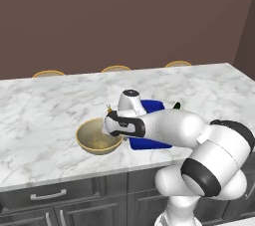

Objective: Place the two vegetables and bowl onto the tray for setting up a vegetable dip station.

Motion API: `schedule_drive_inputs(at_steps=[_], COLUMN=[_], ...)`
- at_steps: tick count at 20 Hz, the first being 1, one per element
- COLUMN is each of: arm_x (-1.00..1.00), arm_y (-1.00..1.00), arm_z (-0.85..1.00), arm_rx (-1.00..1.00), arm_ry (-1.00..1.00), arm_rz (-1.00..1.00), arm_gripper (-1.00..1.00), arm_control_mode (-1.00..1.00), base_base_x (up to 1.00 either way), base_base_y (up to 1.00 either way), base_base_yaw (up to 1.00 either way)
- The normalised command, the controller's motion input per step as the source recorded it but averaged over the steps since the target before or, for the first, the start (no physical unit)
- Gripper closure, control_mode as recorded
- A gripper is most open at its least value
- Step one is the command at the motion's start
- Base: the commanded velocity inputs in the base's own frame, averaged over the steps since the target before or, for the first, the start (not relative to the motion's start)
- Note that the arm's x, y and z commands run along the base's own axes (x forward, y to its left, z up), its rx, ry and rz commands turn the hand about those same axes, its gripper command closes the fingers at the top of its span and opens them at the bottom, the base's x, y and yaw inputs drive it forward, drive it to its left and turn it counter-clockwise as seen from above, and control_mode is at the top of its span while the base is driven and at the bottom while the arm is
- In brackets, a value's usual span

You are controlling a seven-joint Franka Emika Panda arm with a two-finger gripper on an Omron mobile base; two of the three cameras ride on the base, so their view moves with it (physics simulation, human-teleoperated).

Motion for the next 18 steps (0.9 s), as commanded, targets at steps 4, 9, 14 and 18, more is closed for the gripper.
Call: schedule_drive_inputs(at_steps=[4,9,14,18], arm_x=[0.0,0.0,0.0,0.0], arm_y=[0.0,0.0,0.0,-0.02], arm_z=[0.0,0.0,0.02,0.18], arm_rx=[0.0,0.0,0.0,0.0], arm_ry=[0.0,0.0,0.0,-0.01], arm_rz=[0.0,0.0,0.0,0.0], arm_gripper=[1.0,1.0,1.0,1.0], arm_control_mode=[-1.0,-1.0,-1.0,-1.0], base_base_x=[0.0,0.0,0.0,0.0], base_base_y=[0.0,0.0,0.0,0.0], base_base_yaw=[0.0,0.0,0.0,0.0])
